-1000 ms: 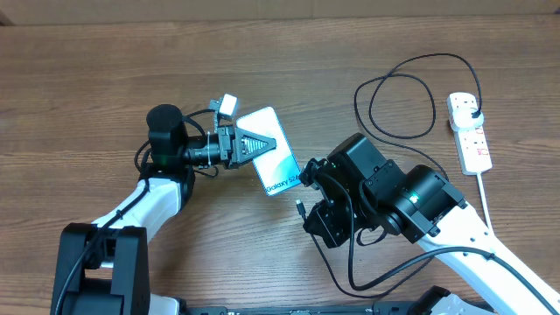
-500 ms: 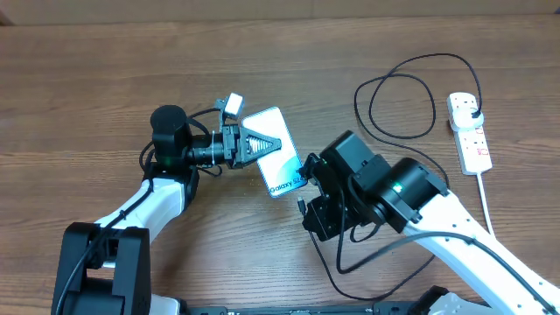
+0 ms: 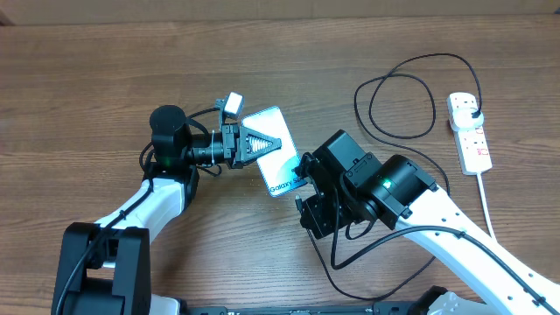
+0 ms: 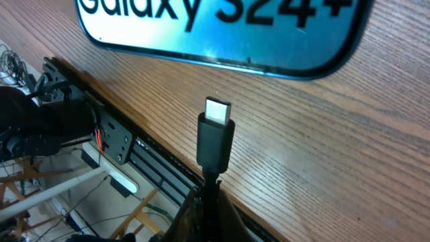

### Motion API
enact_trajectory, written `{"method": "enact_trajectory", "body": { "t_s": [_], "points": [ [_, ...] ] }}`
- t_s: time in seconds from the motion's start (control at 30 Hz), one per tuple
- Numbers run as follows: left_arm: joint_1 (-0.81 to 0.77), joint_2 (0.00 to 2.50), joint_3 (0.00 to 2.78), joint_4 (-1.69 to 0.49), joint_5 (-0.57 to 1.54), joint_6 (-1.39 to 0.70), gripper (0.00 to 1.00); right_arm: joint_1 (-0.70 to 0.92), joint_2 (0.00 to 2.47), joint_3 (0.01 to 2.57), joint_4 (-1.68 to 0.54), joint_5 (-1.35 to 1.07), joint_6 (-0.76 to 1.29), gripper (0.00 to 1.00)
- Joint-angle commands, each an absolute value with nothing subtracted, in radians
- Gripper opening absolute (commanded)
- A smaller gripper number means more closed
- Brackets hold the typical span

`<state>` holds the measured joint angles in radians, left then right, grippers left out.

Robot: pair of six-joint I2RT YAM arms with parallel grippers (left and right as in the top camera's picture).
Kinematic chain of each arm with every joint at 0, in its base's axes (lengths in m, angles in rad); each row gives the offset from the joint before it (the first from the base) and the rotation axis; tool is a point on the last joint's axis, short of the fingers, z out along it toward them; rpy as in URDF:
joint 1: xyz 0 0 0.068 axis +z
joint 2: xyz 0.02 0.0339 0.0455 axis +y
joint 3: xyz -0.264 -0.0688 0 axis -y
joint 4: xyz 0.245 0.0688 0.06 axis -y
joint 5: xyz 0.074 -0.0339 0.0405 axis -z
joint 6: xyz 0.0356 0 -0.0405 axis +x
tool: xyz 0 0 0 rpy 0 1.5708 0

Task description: Plug charger to phone and switch on socket

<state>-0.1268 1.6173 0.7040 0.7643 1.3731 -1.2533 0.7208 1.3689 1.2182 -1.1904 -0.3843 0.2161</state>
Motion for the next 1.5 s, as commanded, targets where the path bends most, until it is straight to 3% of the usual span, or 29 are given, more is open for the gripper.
{"method": "enact_trajectory", "body": {
  "t_s": [0.0,1.47],
  "points": [
    [-0.132,1.615,0.73,0.775,1.392,-1.226,0.04,0.725,1.367,1.21,-1.18,-0.374,0.2,0.04],
    [-0.165,1.615,0.73,0.771,1.373,-1.265,0.04,0.725,1.37,1.21,-1.134,-0.375,0.155,0.04]
  ]
}}
